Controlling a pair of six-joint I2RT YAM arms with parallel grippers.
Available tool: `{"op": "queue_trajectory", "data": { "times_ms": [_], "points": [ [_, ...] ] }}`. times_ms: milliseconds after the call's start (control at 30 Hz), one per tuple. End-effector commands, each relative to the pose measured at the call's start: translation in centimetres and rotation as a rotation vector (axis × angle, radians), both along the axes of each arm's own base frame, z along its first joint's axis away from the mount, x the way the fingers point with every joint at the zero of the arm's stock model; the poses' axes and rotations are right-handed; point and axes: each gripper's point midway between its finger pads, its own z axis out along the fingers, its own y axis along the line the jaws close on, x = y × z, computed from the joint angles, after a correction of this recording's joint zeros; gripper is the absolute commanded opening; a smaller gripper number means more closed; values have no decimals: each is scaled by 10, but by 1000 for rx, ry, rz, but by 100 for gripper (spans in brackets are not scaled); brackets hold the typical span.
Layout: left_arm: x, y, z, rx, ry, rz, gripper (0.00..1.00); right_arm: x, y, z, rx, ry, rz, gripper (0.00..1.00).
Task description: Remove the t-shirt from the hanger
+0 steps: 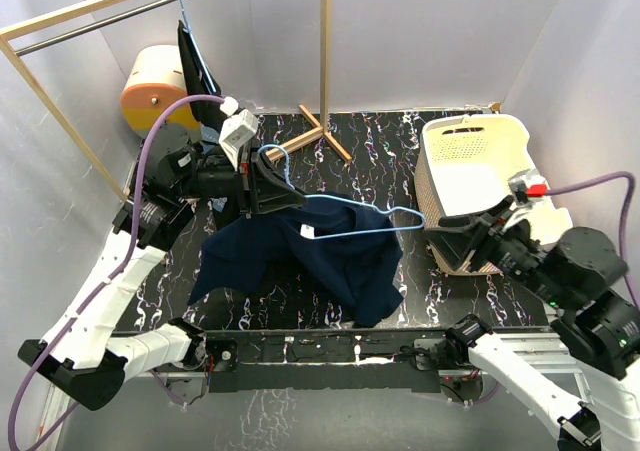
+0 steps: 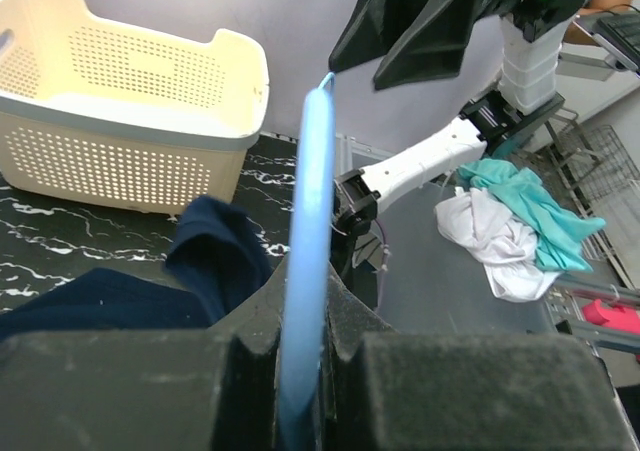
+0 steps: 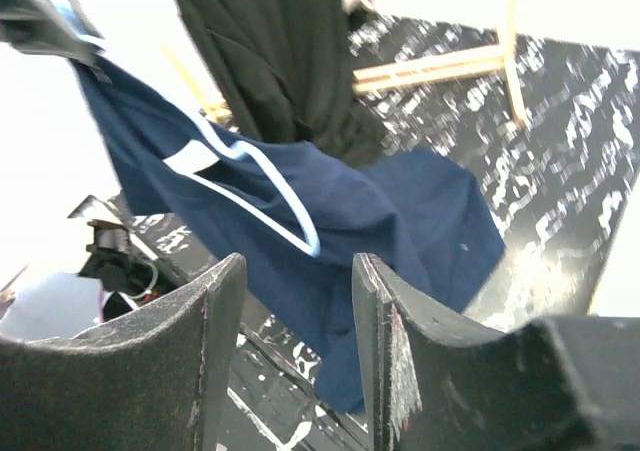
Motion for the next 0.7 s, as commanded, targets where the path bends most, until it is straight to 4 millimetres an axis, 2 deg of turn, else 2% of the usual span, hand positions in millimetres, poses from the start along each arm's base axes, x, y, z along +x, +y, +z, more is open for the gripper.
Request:
{"op": "queue_trajectory", "data": {
  "times_ms": [0,133,333,500,667],
  "points": [
    [-18,2,-6,8,4,-113,0,-24,21,43,25,-148,203,50],
    [-26,2,-14,14,23,-167,0,-27,40,50,46,-179,321,52],
    [-29,3,-16,13,29,-195,0,-15,73,59,64,-193,478,54],
    [-24,1,-18,13,47,-182,0,-7,97,44,60,-118,607,54],
    [-20,-2,-20,14,60,-174,0,-5,103,29,41,-63,649,54]
  ]
}}
